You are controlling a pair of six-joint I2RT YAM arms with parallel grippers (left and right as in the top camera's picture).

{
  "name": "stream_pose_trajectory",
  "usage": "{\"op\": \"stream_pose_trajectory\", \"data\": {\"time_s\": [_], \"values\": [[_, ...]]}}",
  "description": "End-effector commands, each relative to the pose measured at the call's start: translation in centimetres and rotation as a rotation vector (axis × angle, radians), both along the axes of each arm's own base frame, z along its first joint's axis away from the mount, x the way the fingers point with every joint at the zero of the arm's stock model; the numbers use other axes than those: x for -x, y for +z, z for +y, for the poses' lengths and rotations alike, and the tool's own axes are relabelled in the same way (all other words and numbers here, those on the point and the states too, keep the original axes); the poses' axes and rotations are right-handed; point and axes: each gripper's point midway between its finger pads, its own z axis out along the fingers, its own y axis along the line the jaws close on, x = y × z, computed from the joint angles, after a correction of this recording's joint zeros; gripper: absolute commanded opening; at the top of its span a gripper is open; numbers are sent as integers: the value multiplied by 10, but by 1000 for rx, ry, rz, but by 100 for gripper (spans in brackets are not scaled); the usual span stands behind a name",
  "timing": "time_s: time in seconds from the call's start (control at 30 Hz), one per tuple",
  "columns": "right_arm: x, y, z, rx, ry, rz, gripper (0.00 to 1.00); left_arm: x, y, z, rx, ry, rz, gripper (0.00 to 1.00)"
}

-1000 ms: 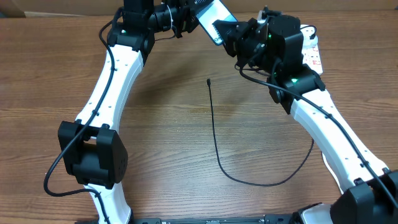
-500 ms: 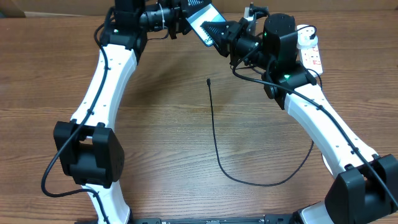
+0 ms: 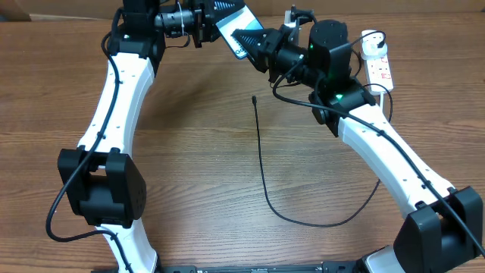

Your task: Plug charger to phone and switch on socket

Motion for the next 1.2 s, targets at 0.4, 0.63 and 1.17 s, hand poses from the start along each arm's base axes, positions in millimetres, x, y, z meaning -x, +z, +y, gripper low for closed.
{"op": "stream_pose_trajectory", "data": {"time_s": [0.4,0.63,1.17], "values": [[63,-25,69,-11,292,73,4,16,36,-16,5,-51,-162,29],[76,-23,76,1,359,31,4,18,36,-17,9,-66,-161,30],[83,-21,77,1,407,2,4,31,37,-19,13,-143,-218,11]]}}
